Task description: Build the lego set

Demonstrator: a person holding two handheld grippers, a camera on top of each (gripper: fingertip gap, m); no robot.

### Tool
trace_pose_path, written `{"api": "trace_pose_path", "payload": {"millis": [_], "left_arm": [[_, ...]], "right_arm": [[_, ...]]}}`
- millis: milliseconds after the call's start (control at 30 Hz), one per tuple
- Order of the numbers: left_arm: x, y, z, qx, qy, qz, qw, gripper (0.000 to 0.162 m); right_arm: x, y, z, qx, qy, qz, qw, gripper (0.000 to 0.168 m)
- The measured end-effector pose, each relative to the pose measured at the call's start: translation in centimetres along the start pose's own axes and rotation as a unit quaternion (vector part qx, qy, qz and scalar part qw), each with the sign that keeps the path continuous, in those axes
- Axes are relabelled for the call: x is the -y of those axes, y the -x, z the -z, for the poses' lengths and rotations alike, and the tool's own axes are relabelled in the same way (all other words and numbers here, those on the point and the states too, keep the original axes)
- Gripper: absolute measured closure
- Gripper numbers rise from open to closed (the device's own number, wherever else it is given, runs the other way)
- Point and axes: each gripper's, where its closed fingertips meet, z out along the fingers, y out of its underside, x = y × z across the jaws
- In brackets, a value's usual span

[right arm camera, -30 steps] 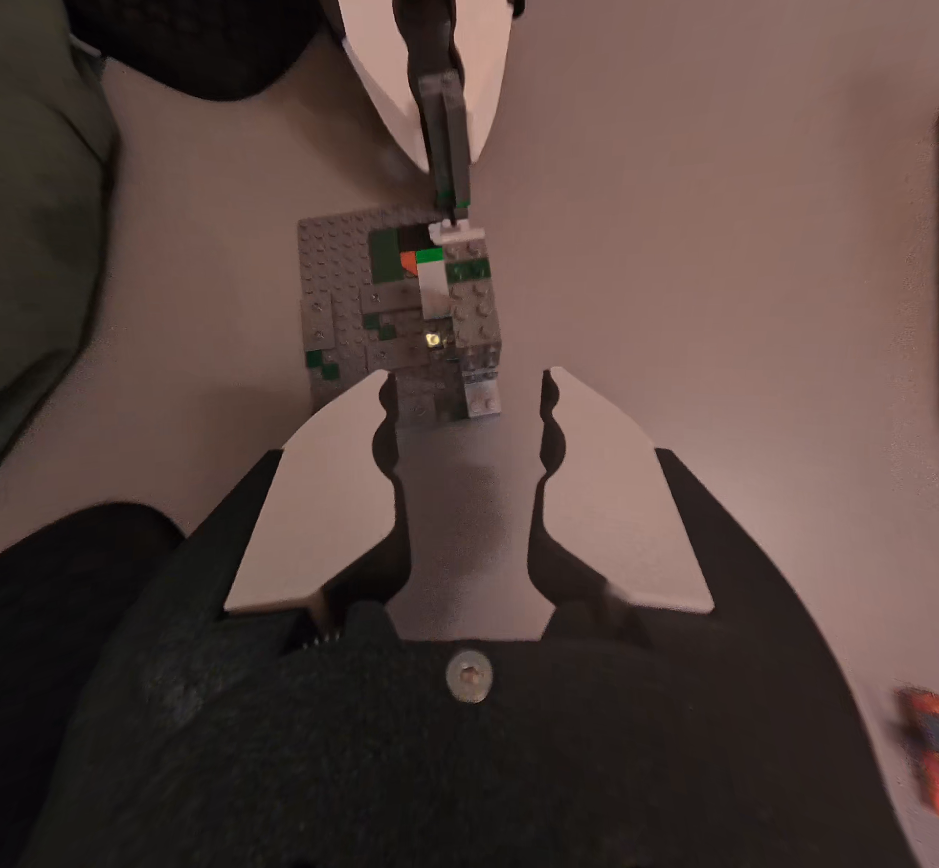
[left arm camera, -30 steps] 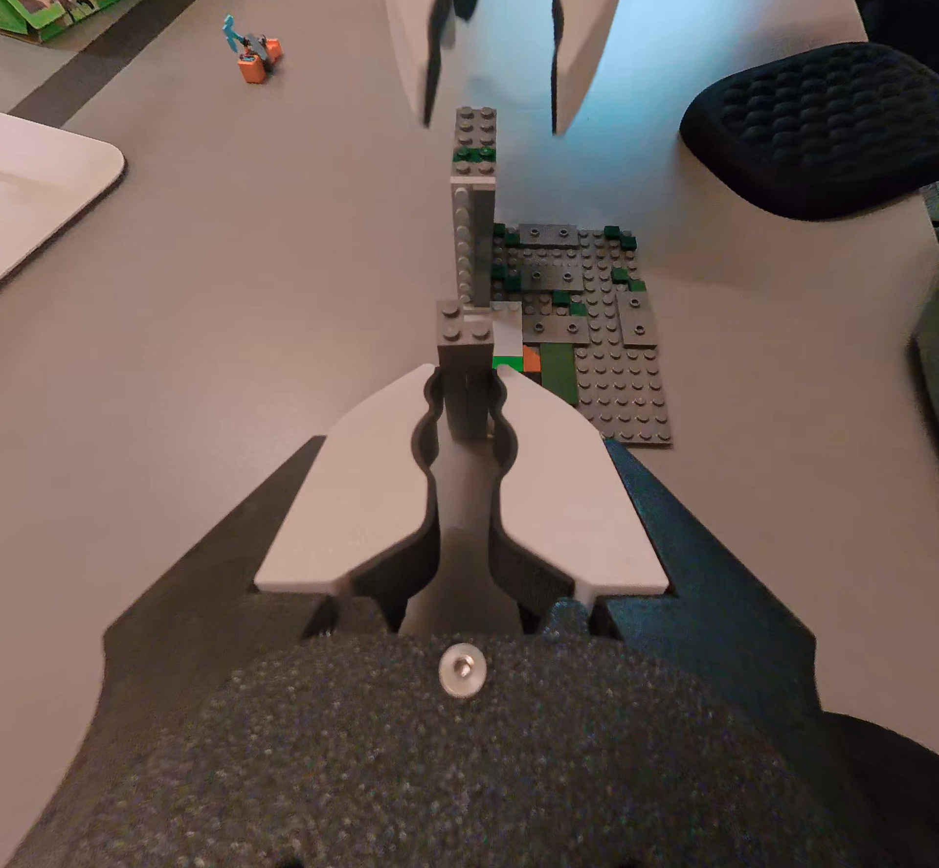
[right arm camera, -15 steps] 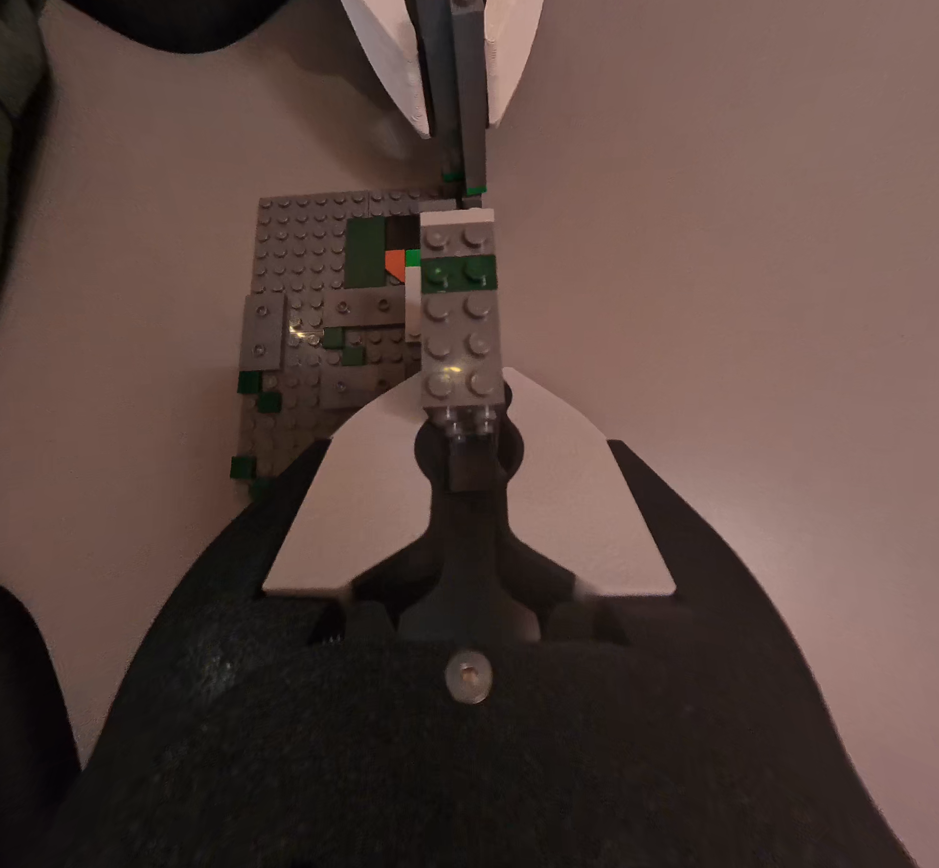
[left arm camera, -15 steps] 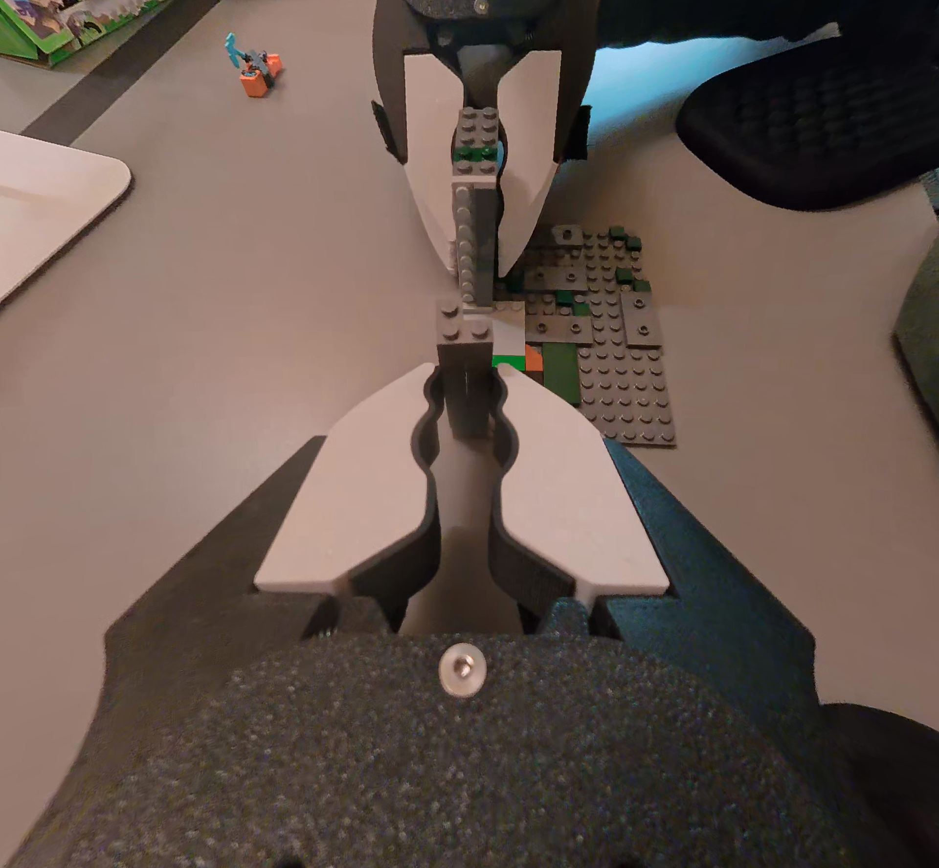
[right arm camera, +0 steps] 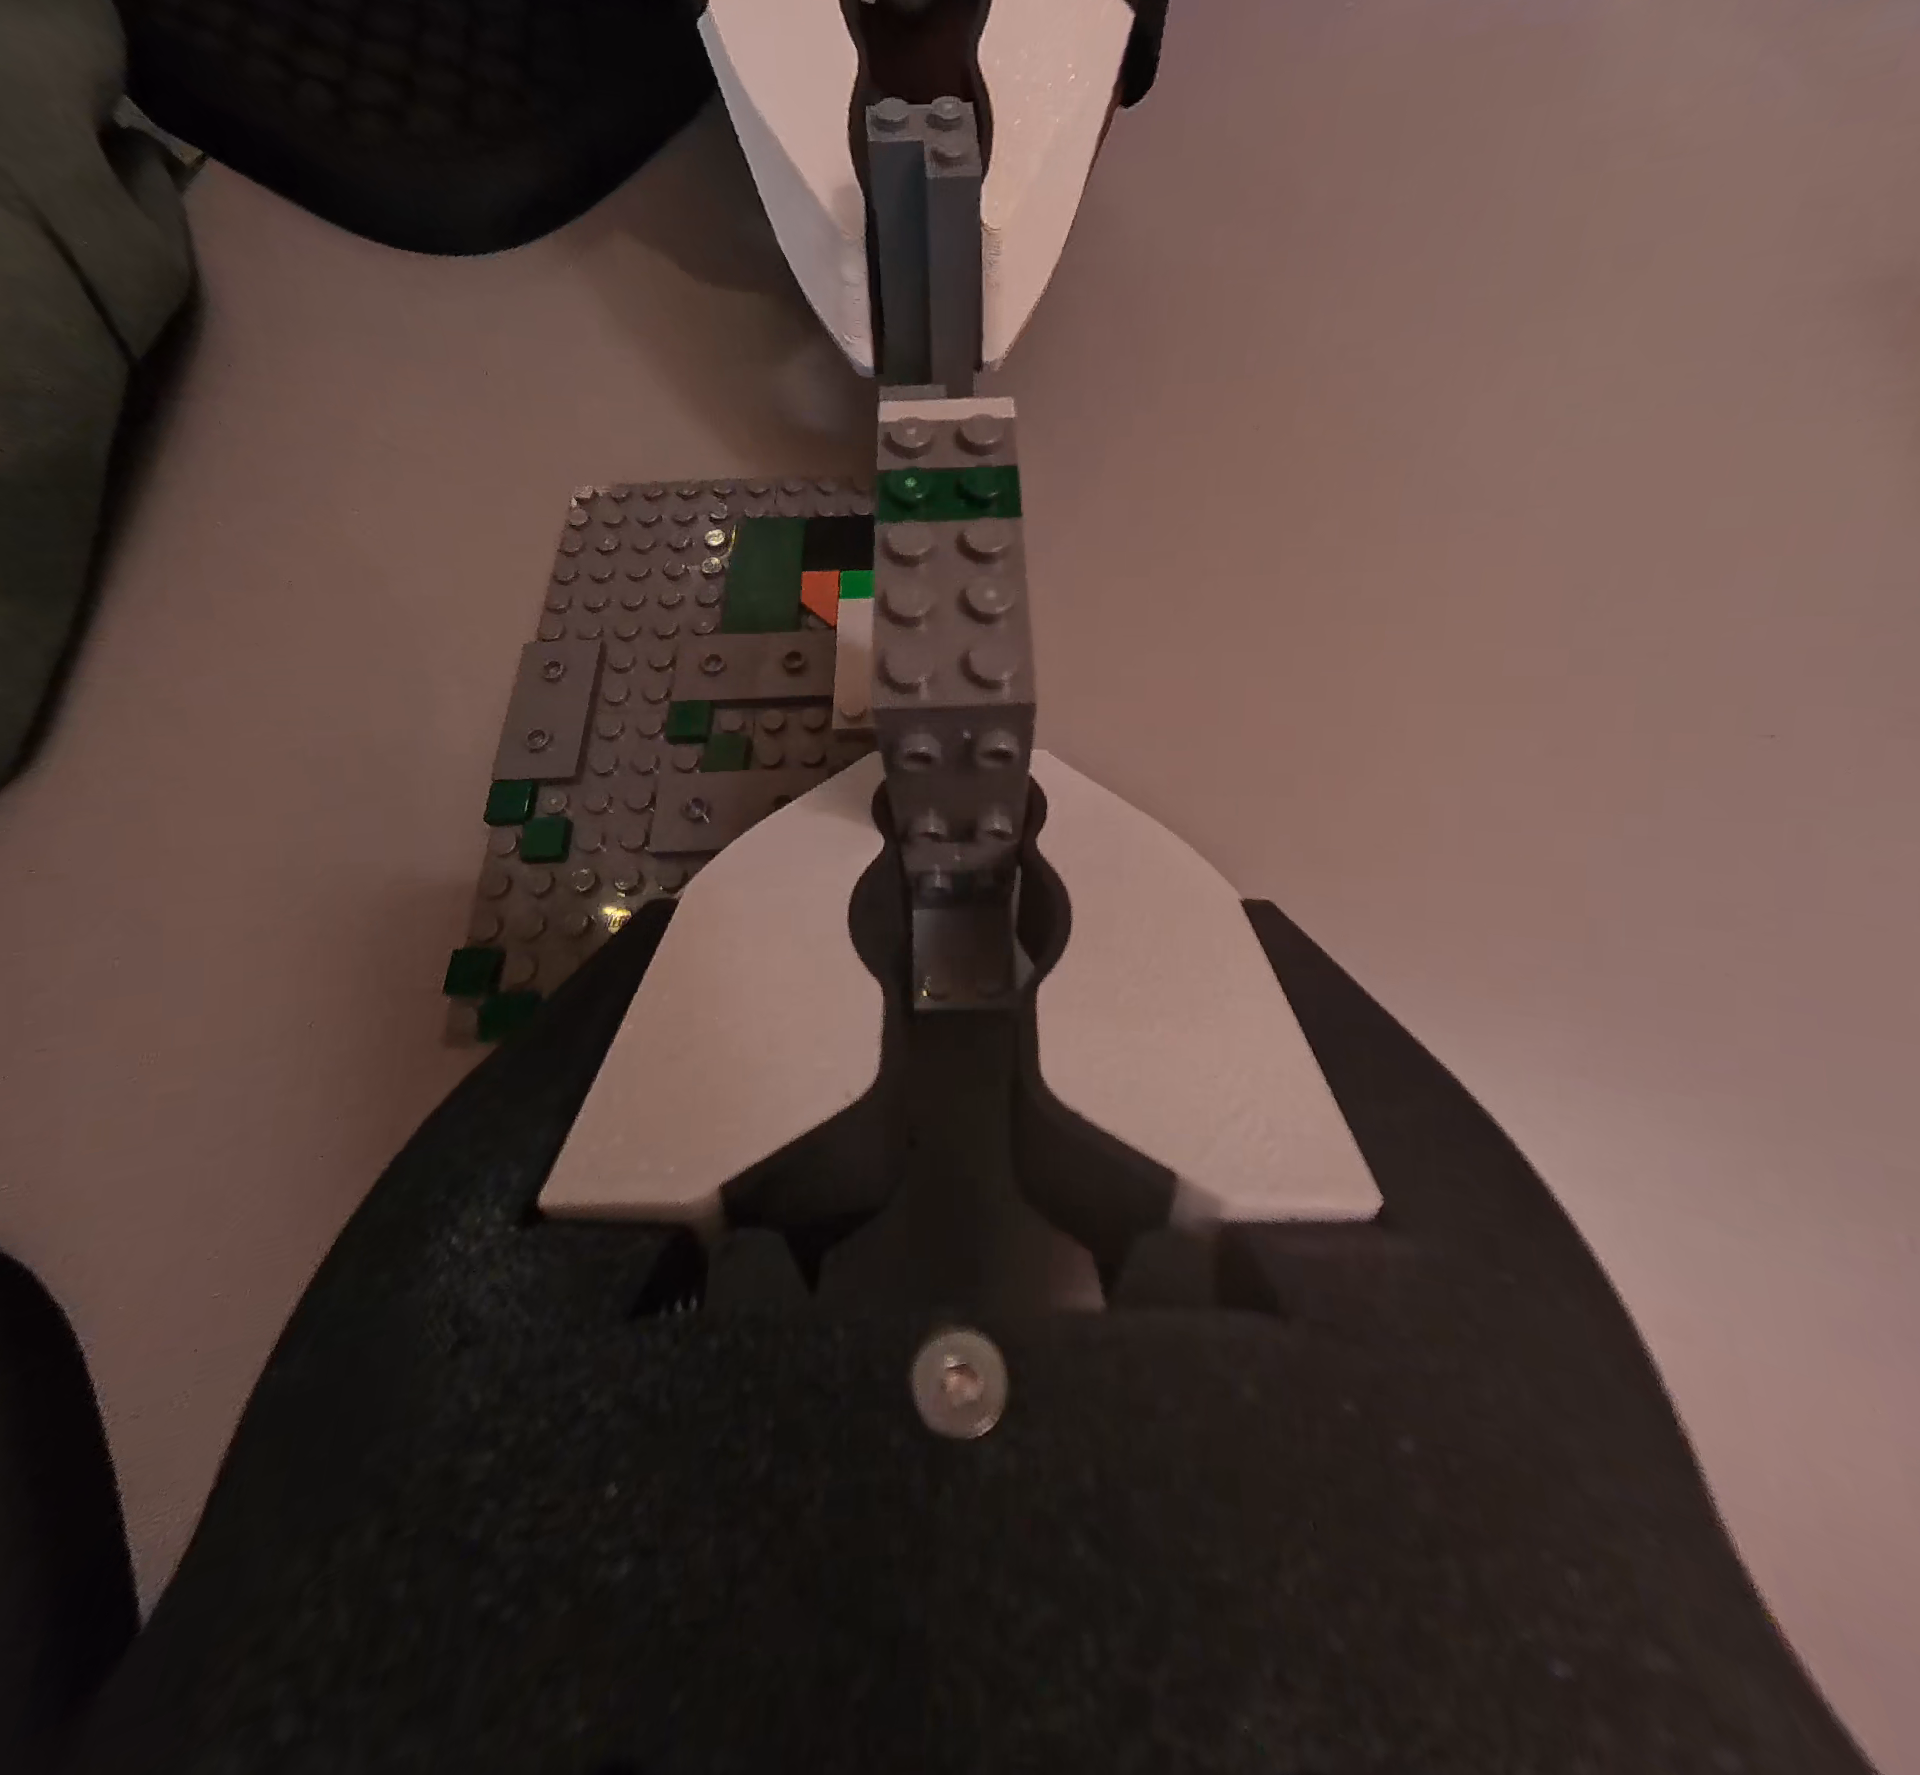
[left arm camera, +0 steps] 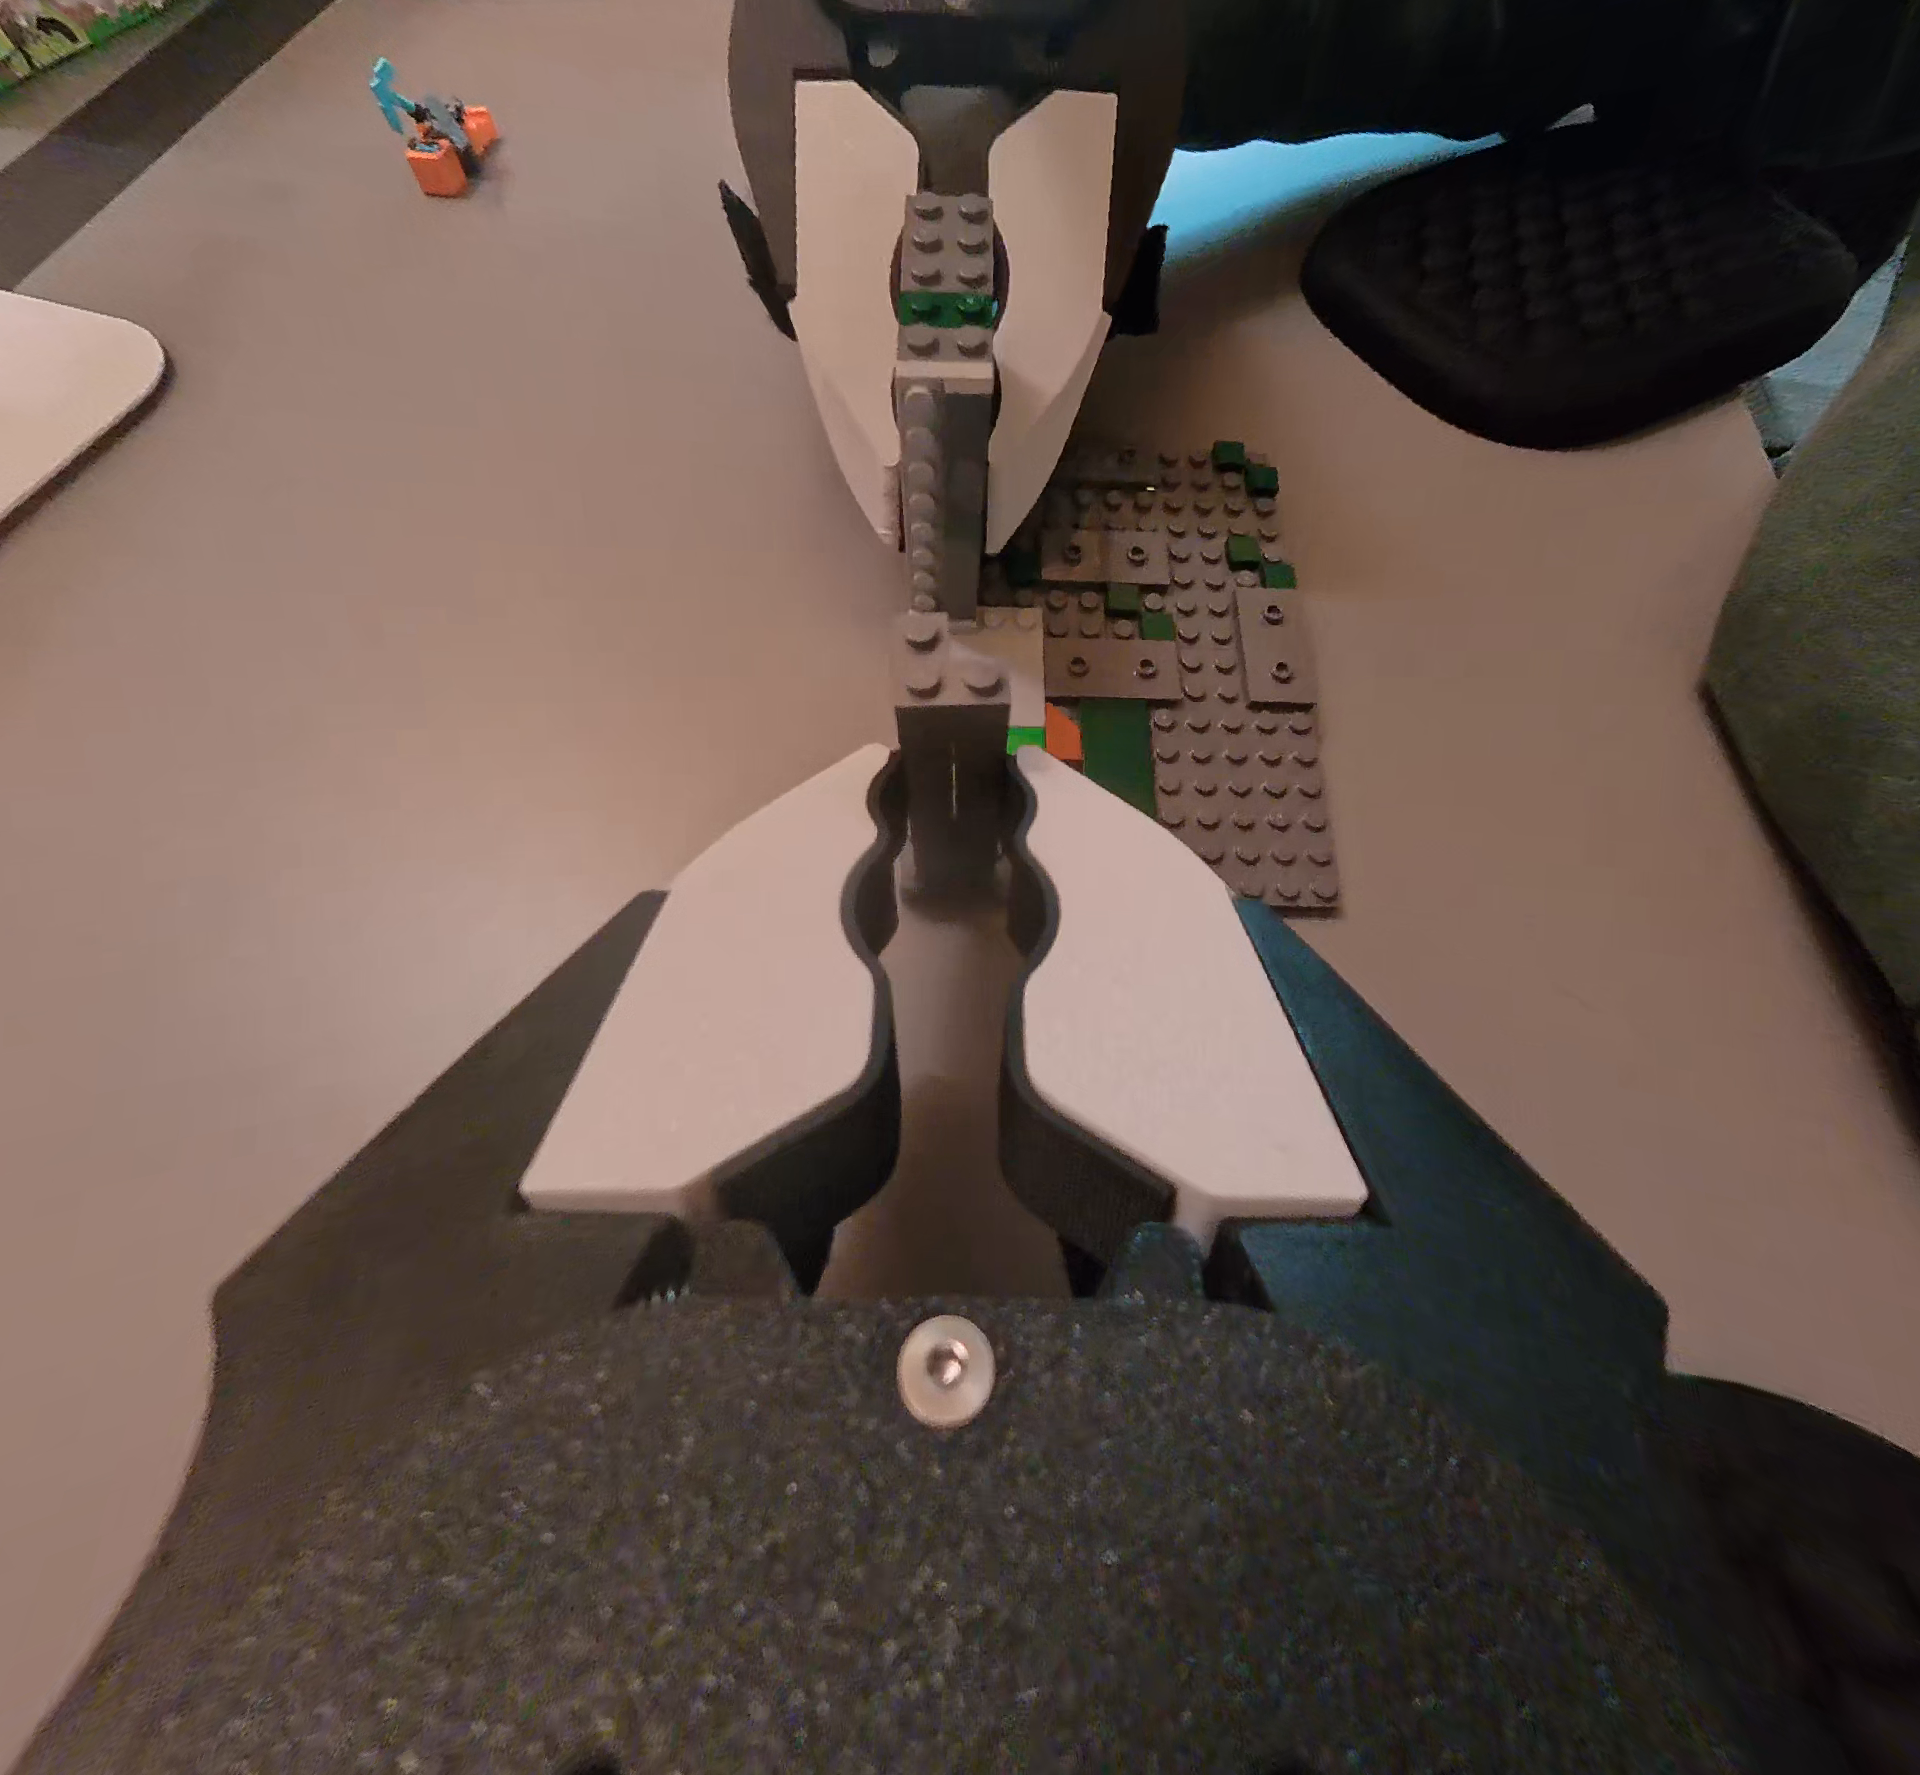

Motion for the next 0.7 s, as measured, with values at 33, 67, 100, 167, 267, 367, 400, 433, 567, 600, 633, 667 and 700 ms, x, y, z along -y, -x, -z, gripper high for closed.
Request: {"api": "trace_pose_path", "payload": {"millis": [33, 67, 100, 167, 267, 367, 400, 433, 567, 600, 633, 667, 700], "left_arm": [[0.1, 0.0, 0.0, 0.003, -0.004, -0.001, 1.0, 0.145], [0.3, 0.1, 0.1, 0.004, -0.01, -0.001, 1.0, 0.145], [0.5, 0.1, 0.2, 0.005, -0.016, 0.0, 1.0, 0.145], [0.9, 0.2, 0.4, 0.008, -0.024, 0.0, 1.0, 0.145], [1.3, 0.2, 0.9, 0.015, -0.031, -0.001, 0.999, 0.146], [1.6, 0.2, 1.3, 0.032, -0.036, -0.001, 0.999, 0.146], [1.5, 0.5, 1.4, 0.045, -0.033, 0.002, 0.998, 0.146], [1.3, 0.7, 1.5, 0.056, -0.027, 0.004, 0.998, 0.146], [0.3, 1.1, 0.6, 0.043, -0.018, 0.013, 0.999, 0.145], [0.1, 1.4, 0.2, 0.038, -0.014, 0.015, 0.999, 0.145], [-0.2, 1.8, -0.2, 0.033, -0.007, 0.017, 0.999, 0.145], [-0.4, 2.2, -0.5, 0.026, -0.001, 0.021, 0.999, 0.145], [-0.4, 2.5, -0.8, 0.022, 0.0, 0.024, 0.999, 0.145]], "right_arm": [[0.0, 0.1, 0.0, 0.0, -0.001, 0.001, 1.0, 0.151], [0.1, 0.1, 0.0, -0.002, -0.002, 0.004, 1.0, 0.152], [0.1, 0.2, 0.1, -0.004, -0.002, 0.008, 1.0, 0.152], [0.2, 0.4, 0.2, -0.007, -0.006, 0.016, 1.0, 0.151], [-0.4, 0.8, 0.4, -0.013, 0.012, 0.006, 1.0, 0.151], [-1.1, 1.1, 1.3, -0.054, 0.035, -0.042, 0.997, 0.151], [-1.4, 1.1, 1.8, -0.079, 0.041, -0.064, 0.994, 0.151], [-1.8, 1.1, 2.3, -0.106, 0.045, -0.09, 0.989, 0.151], [-3.1, 2.1, 3.7, -0.159, 0.042, -0.122, 0.979, 0.151], [-3.3, 2.4, 3.7, -0.153, 0.04, -0.12, 0.98, 0.151], [-3.4, 2.7, 3.6, -0.149, 0.037, -0.122, 0.981, 0.151], [-3.4, 2.8, 3.6, -0.148, 0.035, -0.121, 0.981, 0.151], [-3.5, 2.8, 3.6, -0.148, 0.035, -0.119, 0.981, 0.151]]}}
